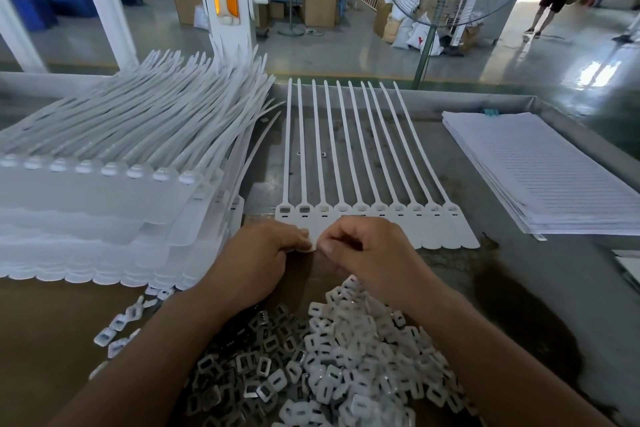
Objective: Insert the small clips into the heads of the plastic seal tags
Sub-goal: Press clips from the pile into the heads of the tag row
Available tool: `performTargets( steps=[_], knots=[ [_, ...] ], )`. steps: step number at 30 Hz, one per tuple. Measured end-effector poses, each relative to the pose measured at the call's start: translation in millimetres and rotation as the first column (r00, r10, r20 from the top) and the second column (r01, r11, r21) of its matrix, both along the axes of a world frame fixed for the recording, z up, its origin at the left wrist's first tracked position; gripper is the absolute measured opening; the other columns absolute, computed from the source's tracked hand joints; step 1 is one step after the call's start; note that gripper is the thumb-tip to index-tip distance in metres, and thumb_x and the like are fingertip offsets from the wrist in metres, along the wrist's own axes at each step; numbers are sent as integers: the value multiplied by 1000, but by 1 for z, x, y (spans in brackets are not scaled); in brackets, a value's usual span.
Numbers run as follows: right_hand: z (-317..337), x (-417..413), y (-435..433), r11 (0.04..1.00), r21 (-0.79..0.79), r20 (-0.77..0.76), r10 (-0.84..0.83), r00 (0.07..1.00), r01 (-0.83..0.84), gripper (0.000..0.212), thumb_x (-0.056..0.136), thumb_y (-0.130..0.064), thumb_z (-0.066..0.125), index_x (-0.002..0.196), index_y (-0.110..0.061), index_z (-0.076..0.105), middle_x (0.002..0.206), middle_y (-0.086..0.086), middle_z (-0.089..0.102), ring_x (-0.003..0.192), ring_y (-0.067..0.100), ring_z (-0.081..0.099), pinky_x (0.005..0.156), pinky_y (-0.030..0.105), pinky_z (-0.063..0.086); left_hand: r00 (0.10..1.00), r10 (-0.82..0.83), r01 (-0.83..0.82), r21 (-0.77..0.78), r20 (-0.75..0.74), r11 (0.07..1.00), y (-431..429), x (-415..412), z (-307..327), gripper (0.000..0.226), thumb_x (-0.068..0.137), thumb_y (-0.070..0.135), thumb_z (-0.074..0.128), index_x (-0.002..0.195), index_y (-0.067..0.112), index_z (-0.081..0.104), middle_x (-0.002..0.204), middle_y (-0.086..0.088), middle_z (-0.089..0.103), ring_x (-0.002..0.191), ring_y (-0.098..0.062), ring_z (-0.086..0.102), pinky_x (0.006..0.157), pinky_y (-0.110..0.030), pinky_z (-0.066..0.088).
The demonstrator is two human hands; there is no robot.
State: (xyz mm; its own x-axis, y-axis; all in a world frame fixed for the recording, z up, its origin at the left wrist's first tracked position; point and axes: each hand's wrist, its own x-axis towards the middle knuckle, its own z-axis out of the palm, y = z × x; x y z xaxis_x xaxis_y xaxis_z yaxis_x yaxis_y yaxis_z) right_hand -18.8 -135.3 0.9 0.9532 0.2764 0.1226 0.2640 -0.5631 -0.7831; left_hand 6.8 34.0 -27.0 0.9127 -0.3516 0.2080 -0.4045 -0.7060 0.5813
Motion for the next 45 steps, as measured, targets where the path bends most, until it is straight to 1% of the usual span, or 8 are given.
performTargets(
  steps=[3,7,13,18,27,35,40,45],
  knots=[
    [2,8,-6,999,15,20,-34,999,34,22,83,-15,65,70,-32,63,65,-19,61,65,-8,58,62,5,44,1000,7,-7,14,-1,1000,-1,0,-1,47,81,-8,44,109,21,67,123,6,59,111,2,46,89,1,23],
    [4,31,-14,993,19,-7,-118,993,119,17,82,-12,66,80,-29,63,74,-11,66,67,0,62,65,13,52,999,-12,10,63,30,998,-2,-2,1,47,82,-9,44,111,21,66,125,7,58,120,-5,47,100,-13,24],
    [1,70,-5,986,-71,-63,-152,986,148,20,82,-9,66,71,-23,59,68,-11,60,64,2,59,65,19,51,999,-20,16,86,48,996,-2,-3,3,45,84,-7,43,110,20,67,120,3,62,116,-8,52,92,-6,25],
    [-11,90,4,968,-189,-73,-184,980,168,15,87,-9,57,84,-6,72,74,-12,59,61,0,51,55,12,41,1000,-13,9,127,24,992,-1,-1,1,47,87,-2,42,119,26,60,133,8,51,125,-4,42,104,-14,22],
    [-23,97,9,915,-373,-27,-179,983,156,18,88,-20,57,95,-18,74,103,-2,68,87,13,57,52,14,31,999,-30,23,162,40,986,-1,-2,2,44,90,2,41,120,28,59,129,9,55,119,-4,45,96,-12,26],
    [-27,96,11,911,-339,59,-227,972,233,14,85,-18,61,93,-20,73,102,-3,68,86,11,57,54,14,31,1000,-16,15,195,0,981,-2,-1,3,47,90,2,40,125,30,54,137,9,46,127,-5,38,107,-20,25],
    [-18,94,7,937,-304,-47,-195,980,172,19,88,-15,57,99,-17,72,108,-3,68,97,11,58,73,21,39,1000,-17,14,167,13,986,-1,-2,3,46,90,0,41,122,29,56,135,9,49,126,-5,40,106,-18,25],
    [8,67,1,957,-269,-3,-112,994,107,10,89,-22,58,93,-19,67,91,-9,64,75,0,54,65,15,40,1000,6,-4,97,-13,995,0,-3,3,45,88,-2,41,117,26,61,133,8,51,125,-5,41,109,-20,24]
  ],
)
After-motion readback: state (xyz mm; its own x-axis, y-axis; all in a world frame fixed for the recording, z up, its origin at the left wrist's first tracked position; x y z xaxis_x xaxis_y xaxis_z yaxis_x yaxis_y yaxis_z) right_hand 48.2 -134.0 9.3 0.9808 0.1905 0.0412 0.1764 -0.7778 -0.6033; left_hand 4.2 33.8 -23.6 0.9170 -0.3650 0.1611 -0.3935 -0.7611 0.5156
